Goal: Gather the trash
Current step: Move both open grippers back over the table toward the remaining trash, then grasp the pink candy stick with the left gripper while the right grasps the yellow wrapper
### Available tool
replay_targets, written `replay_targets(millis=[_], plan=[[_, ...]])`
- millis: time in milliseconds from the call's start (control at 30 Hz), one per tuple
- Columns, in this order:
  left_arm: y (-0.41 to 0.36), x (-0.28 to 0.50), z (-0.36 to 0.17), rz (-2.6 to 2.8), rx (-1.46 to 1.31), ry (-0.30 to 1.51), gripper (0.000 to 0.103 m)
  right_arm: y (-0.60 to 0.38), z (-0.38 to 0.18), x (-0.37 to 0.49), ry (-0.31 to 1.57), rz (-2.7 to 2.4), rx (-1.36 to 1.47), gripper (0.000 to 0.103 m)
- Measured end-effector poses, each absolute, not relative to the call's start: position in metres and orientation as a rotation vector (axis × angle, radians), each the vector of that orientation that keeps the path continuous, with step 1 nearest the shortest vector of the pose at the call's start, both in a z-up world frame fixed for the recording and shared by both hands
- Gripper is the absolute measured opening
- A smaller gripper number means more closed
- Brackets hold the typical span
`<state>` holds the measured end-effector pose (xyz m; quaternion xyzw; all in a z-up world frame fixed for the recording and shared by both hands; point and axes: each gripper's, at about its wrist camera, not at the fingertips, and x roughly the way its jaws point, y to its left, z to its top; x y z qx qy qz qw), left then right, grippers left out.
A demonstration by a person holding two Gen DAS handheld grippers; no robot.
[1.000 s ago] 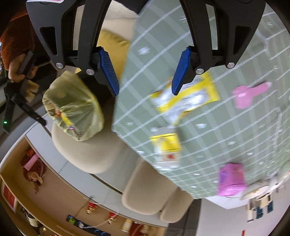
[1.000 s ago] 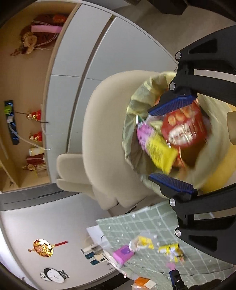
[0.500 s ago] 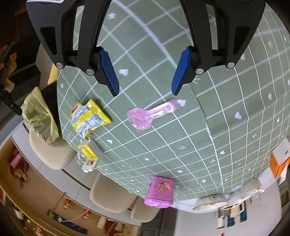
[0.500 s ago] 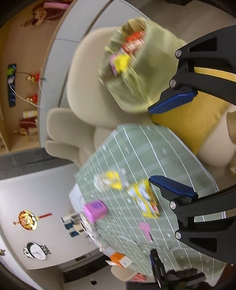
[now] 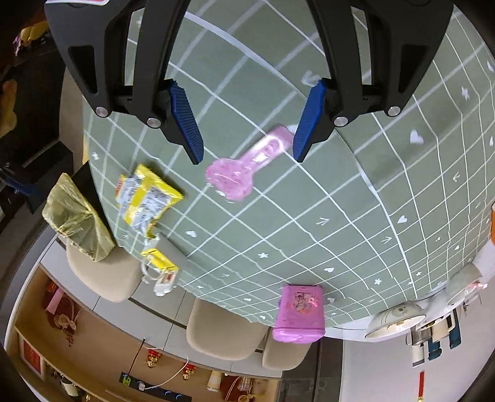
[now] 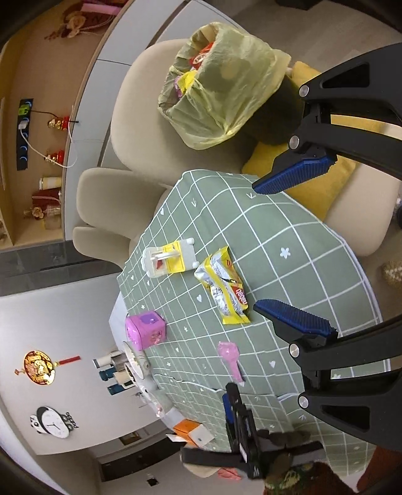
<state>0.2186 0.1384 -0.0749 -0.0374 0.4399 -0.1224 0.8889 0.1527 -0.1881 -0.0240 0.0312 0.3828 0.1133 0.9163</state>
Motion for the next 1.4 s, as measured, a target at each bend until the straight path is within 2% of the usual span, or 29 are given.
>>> replay_targets(millis=[367, 567, 767, 900, 933, 1400], plan=[[0.126, 0.222, -0.101, -0.469, -0.128, 1.049, 0.057, -0.173, -0.030, 0.153, 0.819, 0.217, 0.030, 0.067], [0.113, 0.222, -0.088, -0.468, -0.063, 0.972, 0.057, -0.181, -0.036, 0.154, 0.832, 0.190, 0.044, 0.067], [0.103, 0.262, -0.100, -0.321, -0.067, 0.998, 0.057, -0.183, -0.043, 0.152, 0.851, 0.173, 0.046, 0.067], [0.086, 0.269, -0.104, -0.285, -0.005, 1.008, 0.050, -0.182, -0.045, 0.155, 0.862, 0.179, 0.048, 0.067], [0.084, 0.272, -0.105, -0.281, 0.006, 1.011, 0.042, -0.181, -0.046, 0.156, 0.863, 0.184, 0.050, 0.067], [0.130, 0.207, -0.057, -0.236, -0.234, 0.964, 0.042, -0.133, -0.076, 0.225, 0.926, 0.277, 0.160, 0.067]])
